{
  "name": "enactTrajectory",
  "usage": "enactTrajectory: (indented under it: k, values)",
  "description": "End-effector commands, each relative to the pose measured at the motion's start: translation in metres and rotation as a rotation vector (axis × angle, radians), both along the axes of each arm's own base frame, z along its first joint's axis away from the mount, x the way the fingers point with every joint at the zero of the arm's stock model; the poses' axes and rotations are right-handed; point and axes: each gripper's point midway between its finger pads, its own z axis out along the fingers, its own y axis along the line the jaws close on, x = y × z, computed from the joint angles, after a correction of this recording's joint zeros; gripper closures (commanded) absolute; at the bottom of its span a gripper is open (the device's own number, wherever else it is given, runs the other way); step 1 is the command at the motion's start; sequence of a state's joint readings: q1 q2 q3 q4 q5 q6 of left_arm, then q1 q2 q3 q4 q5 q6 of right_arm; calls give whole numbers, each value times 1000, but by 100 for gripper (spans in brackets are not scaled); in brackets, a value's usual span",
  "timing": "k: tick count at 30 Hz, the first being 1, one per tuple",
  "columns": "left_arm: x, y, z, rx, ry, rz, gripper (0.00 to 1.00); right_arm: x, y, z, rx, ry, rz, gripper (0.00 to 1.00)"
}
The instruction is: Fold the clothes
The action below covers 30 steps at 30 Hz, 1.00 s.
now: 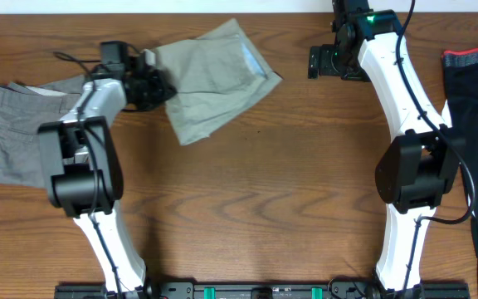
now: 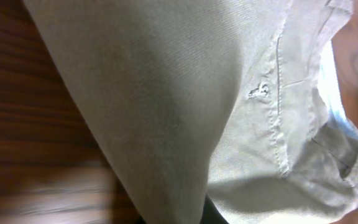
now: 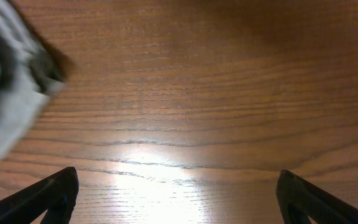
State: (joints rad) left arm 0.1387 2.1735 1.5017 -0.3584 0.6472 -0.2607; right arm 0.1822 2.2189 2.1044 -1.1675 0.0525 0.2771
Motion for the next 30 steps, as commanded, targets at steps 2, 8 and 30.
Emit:
enactTrajectory:
  k: [2, 8, 30]
  values:
    - [20, 41, 57, 50, -148, 53, 94, 2, -5, 6, -12, -13, 2, 1]
    - [23, 96, 104, 81, -243, 155, 94, -1, -6, 5, -14, 0, 2, 1]
    - [-9, 233, 142, 141, -312, 417, 94, -12, -7, 2, -23, 46, 2, 1]
